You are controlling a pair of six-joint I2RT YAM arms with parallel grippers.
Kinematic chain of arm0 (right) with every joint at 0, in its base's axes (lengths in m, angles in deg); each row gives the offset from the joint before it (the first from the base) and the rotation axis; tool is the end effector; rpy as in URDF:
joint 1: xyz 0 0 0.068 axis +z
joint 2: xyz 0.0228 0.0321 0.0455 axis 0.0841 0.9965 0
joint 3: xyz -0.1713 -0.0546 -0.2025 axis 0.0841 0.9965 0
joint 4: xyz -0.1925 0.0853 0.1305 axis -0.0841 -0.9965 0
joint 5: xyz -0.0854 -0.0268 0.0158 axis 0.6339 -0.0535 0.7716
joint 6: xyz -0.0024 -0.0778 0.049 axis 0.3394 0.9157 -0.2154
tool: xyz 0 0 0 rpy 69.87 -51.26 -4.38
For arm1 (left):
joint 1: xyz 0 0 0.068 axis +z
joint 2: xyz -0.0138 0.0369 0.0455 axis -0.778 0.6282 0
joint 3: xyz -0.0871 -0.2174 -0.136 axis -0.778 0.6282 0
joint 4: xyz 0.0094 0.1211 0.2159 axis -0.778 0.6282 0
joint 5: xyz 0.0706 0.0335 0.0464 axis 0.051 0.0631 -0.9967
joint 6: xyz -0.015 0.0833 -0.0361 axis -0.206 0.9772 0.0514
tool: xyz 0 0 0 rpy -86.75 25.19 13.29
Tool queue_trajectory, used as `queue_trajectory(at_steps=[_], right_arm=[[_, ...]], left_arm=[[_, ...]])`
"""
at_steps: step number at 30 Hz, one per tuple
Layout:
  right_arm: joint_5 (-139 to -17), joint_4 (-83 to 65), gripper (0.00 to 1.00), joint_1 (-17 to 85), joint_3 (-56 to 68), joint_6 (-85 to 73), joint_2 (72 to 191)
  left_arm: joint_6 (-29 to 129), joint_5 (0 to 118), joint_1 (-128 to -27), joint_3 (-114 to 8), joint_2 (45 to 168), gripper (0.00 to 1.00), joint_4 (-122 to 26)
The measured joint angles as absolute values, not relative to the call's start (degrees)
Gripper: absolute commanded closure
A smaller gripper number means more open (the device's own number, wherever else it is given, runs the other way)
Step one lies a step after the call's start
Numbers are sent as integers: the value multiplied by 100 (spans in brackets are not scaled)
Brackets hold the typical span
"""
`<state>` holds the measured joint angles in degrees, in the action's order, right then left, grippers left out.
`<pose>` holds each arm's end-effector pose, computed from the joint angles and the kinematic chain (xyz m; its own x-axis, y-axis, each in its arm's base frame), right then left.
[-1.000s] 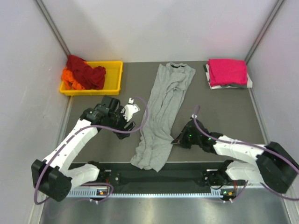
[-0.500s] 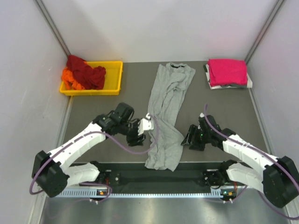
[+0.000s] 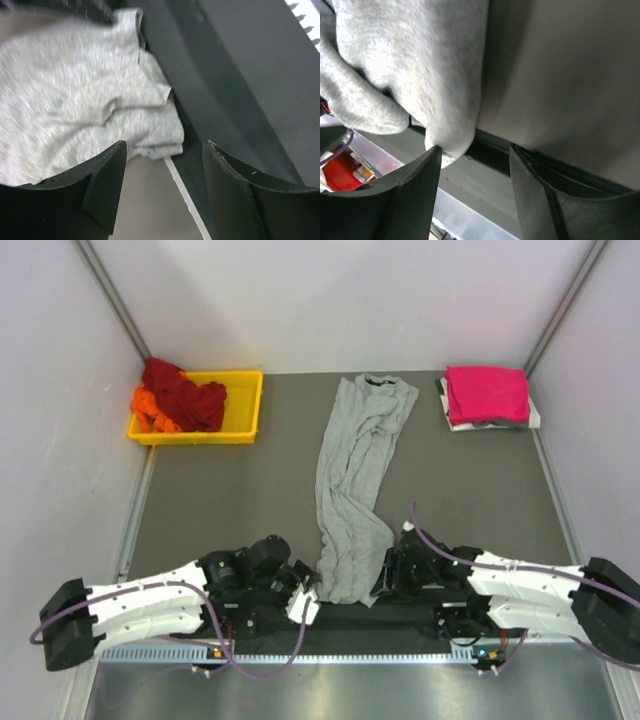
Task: Fold and stack the t-shirts
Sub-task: Fold the tshirt
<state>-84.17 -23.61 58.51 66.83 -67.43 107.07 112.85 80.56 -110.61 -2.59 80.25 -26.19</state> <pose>0.0851 0.1495 0.0939 -0.9826 0.1850 -0.0139 0.1427 0.8016 0.5806 0.0559 -0.1761 0.1533 0.4928 0.5046 -0.7089 0.8608 -0.4021 0.3121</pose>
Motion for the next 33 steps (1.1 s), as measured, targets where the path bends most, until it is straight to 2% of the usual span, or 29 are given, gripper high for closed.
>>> queue_trajectory(at_steps=[5,12,15,18,19,20,22,23,28,33], right_arm=[[-8358,-1716,45,6127,6676,-7025,11142],[-8312,-1495,52,6232,6683,-7240,11197],[-8307,-1412,61,6247,6687,-7327,11195],[-8288,-1345,77,6247,6687,-7373,11192],[-8281,-1340,88,6247,6687,-7388,11192],[-8277,-1340,93,6249,6687,-7384,11192],[-8272,-1342,100,6247,6694,-7417,11173],[-8270,-1342,100,6247,6716,-7438,11133],[-8283,-1513,100,6212,6923,-7519,10410],[-8415,-1944,100,6203,6901,-7484,9588]], left_arm=[[11456,7455,-11725,143,7535,31,-3011],[11947,6799,-12047,254,8344,33,-3430],[12192,6578,-12051,331,8537,37,-3599],[12323,6432,-12055,464,8580,60,-3846],[12323,6408,-12058,488,8596,65,-3920],[12330,6370,-12060,501,8622,77,-4014],[12258,6351,-12062,501,8679,95,-4195],[12245,6329,-12075,503,8707,100,-4270],[11814,6272,-12084,427,8755,100,-4254],[11163,6209,-12088,-343,8084,100,-3019]])
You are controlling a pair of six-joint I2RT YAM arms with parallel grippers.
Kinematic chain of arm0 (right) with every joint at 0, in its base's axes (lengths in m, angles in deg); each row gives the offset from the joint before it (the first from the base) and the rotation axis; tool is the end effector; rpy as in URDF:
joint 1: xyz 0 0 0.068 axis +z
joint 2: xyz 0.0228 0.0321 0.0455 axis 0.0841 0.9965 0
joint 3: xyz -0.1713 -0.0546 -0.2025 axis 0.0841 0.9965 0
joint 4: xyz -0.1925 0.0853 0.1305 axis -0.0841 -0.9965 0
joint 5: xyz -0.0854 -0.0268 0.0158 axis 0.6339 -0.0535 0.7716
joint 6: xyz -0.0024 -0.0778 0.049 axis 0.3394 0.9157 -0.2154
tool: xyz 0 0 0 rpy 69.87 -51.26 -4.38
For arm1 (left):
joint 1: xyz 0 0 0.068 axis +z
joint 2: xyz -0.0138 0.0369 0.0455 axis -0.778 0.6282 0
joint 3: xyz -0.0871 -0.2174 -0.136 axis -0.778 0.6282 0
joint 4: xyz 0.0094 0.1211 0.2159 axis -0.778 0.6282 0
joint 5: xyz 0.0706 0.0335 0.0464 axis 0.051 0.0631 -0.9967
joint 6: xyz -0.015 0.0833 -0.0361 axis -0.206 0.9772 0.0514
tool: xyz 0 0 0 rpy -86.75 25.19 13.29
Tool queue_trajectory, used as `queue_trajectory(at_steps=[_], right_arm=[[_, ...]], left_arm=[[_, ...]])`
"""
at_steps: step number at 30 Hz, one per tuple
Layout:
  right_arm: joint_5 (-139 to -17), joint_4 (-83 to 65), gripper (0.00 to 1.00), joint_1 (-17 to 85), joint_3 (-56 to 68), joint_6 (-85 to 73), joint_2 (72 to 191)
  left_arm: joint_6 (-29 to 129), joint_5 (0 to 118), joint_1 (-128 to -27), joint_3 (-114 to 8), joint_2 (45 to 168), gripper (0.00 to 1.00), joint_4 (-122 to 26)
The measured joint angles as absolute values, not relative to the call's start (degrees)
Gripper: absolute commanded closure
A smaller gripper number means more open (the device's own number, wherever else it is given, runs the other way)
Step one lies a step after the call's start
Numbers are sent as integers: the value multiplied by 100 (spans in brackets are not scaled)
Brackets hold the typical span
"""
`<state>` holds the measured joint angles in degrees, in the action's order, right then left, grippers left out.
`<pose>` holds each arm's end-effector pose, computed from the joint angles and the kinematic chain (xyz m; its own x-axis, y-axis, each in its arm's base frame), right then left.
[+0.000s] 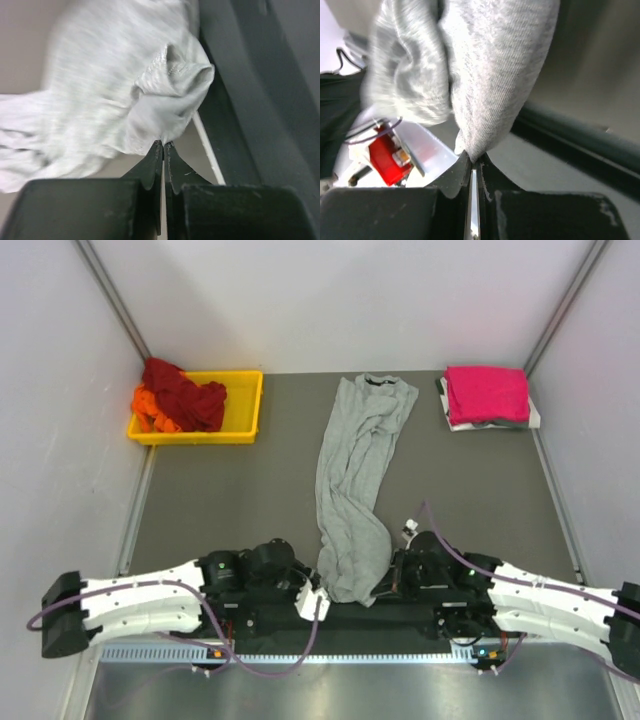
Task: Fold and stack the t-shirts
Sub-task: Fold the tshirt
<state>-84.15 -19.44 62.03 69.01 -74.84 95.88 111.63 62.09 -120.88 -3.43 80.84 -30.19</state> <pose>0.0769 0.1562 0.1186 -0.9745 0.2235 -0.0171 0.1380 0.6582 0.7401 0.0527 -0.1904 0.1574 0.5995 0.5602 -0.5716 0.7978 -0.3606 0.4833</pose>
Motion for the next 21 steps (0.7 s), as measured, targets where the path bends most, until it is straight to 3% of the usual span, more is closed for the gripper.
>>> queue_trajectory(at_steps=[7,16,21], right_arm=[[-8858,-2435,100,6306,6558,-7244,9494],[-9536,-1756,100,7495,6252,-7283,10563],[-9831,-1375,100,7572,6184,-7277,10830]], left_arm=[[10520,6764,-12088,-736,6736,100,-1784],[10712,7415,-12082,-1875,6891,100,366],[10704,7350,-12082,-1927,6799,100,552]])
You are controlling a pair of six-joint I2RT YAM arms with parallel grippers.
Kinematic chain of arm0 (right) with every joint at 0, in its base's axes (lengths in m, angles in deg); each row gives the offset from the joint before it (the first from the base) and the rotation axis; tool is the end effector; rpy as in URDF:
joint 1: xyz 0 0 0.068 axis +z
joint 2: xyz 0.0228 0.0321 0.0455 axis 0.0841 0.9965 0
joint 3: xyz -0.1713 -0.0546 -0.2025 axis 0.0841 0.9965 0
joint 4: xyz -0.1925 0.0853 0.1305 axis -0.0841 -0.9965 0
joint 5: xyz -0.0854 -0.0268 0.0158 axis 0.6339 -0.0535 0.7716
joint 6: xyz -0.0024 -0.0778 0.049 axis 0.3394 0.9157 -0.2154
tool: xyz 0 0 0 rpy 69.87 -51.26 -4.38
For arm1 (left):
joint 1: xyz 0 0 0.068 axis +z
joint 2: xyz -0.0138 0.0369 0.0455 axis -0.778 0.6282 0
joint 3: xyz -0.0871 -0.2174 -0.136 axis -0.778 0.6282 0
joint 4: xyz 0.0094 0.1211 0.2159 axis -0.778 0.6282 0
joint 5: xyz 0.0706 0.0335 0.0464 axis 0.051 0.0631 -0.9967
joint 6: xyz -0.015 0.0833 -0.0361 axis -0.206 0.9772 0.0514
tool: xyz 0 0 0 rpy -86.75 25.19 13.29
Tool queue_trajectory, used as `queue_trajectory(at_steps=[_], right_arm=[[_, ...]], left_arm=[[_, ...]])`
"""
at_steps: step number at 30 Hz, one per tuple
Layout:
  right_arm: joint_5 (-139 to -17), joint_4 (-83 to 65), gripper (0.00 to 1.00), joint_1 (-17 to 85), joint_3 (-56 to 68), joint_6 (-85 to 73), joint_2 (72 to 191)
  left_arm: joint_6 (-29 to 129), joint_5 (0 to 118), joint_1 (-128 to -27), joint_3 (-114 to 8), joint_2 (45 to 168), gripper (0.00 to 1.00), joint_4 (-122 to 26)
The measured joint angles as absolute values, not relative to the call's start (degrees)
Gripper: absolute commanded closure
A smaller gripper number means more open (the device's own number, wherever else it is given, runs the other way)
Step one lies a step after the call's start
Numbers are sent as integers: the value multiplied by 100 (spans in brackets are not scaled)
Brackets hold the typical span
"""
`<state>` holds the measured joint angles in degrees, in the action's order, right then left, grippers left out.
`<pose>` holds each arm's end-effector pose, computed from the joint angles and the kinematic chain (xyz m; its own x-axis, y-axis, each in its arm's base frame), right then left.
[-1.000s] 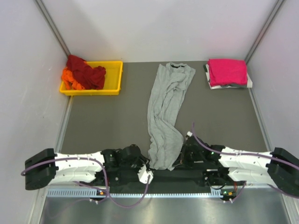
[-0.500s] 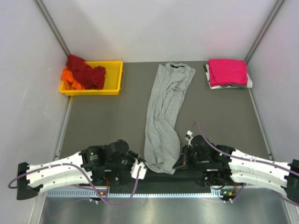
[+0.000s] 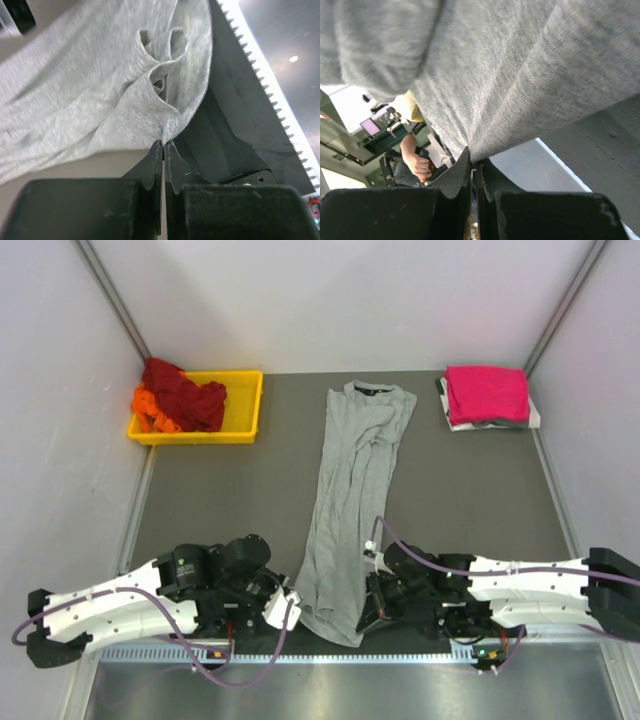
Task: Fold and stack the t-shirts
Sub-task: Fold the tshirt
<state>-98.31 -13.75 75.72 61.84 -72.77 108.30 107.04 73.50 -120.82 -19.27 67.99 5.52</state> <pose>0.0303 0.2065 0.1395 -0.9706 -0.2167 0.1050 -0.0516 0.6130 0.7884 0.0170 -0.1384 0.2230 0.4997 0.5575 -0.6629 0.8521 -0.4541 0.2603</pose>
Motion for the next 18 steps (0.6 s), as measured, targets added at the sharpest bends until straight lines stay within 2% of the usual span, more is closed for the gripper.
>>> queue_trajectory(at_steps=[4,7,13,18], right_arm=[[-9971,-1401,100,7078,6184,-7135,10742],[-10025,-1544,100,6254,6108,-6811,10709],[-10150,-1954,100,4695,5371,-5755,11282],[-10224,-2079,100,3696,4762,-4969,12148]], left_arm=[[10406,6705,-12082,-1529,6867,100,111],[10186,6158,-11992,-1481,7262,100,-423],[9971,5511,-11002,-1763,8703,100,-1839],[9842,5439,-10259,-2211,9688,100,-2573]])
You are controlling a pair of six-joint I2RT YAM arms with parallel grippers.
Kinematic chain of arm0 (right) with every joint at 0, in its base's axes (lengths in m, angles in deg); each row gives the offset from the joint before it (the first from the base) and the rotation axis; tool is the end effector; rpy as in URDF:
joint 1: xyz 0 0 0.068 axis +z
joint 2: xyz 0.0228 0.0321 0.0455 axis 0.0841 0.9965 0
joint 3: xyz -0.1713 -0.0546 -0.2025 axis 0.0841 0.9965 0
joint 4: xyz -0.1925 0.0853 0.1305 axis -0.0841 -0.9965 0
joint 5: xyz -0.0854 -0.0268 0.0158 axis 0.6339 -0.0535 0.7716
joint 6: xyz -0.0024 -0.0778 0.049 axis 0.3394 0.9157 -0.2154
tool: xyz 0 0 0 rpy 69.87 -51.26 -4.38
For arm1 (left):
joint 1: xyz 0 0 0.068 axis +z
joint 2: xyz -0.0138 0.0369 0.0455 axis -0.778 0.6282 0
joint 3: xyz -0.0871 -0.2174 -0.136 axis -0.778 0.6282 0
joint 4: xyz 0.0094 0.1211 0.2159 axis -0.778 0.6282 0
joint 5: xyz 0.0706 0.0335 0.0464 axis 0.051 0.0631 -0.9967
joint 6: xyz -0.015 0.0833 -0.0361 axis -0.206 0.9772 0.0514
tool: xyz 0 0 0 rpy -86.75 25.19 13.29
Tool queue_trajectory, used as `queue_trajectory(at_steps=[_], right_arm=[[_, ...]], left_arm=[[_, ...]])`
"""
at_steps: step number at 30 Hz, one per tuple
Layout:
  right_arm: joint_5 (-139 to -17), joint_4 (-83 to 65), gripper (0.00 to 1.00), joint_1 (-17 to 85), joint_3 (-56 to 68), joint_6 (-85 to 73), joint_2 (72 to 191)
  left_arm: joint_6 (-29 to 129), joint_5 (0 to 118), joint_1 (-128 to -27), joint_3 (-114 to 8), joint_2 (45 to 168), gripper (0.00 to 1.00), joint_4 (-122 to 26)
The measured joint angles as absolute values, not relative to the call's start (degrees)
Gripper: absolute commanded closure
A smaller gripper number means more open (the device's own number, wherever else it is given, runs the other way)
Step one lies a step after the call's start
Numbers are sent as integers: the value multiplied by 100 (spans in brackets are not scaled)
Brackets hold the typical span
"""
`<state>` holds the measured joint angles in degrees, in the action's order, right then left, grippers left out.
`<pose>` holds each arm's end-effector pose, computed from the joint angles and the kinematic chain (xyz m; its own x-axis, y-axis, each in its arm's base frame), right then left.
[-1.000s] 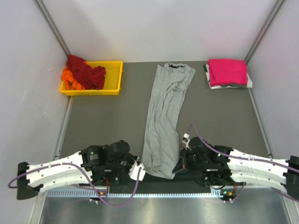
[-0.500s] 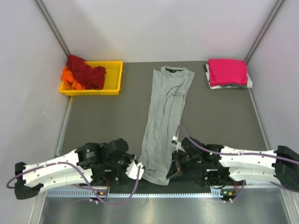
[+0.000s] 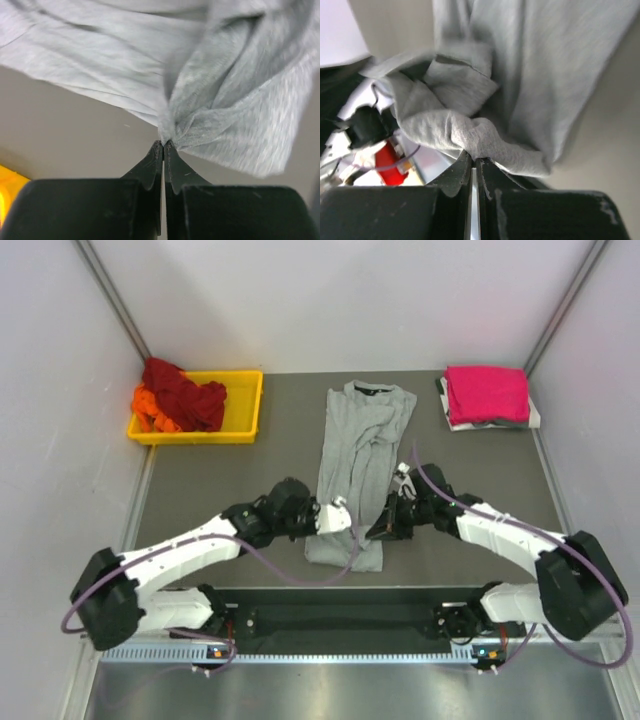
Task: Fold and stack the t-shirts
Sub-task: Fold the tshirt
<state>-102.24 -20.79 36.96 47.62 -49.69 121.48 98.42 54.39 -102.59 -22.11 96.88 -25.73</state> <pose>0.1866 0.1690 0.1611 -0.9824 0.1554 -0.1032 0.0234 0.6515 0.7583 0.1566 -0.2054 0.2028 0.1435 0.7901 -0.5959 0.9078 0.1347 0.3971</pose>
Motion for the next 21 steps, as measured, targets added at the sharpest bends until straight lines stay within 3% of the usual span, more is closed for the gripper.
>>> queue_trajectory(at_steps=[7,21], right_arm=[[-10364,-2003,100,2778,4110,-4243,13122],[-10718,-824,100,1841,3588,-4256,14475]], left_arm=[[9521,5538,-9057,-3429,11236,100,-3443],[9364,5868,-8324,-4954,13308,100,-3771]])
